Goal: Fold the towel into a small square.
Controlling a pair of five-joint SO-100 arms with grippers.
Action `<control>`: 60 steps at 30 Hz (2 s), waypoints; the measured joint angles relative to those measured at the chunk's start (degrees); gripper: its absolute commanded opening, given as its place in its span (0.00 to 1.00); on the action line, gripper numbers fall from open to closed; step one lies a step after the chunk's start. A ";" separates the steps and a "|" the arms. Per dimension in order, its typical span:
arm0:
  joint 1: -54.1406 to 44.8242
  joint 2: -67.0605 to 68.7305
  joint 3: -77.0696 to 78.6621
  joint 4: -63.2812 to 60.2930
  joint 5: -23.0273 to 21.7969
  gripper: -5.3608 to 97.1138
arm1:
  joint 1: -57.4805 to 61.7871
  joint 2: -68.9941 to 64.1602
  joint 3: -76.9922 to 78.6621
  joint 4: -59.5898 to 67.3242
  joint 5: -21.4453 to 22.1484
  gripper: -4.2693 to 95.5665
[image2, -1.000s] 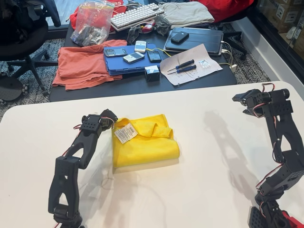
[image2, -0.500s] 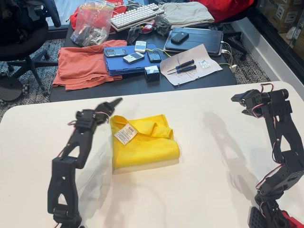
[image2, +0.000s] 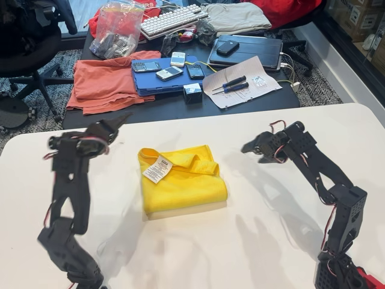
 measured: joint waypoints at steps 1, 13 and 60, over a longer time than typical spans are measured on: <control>-1.76 -2.55 -1.67 -2.46 0.18 0.29 | -0.26 2.29 -0.26 1.41 0.09 0.48; -11.60 -33.22 -27.07 -9.05 0.70 0.29 | -0.79 24.70 -0.35 2.72 0.00 0.48; -0.53 -56.51 -44.82 -38.76 0.26 0.37 | -1.05 29.53 -0.35 3.08 -17.75 0.48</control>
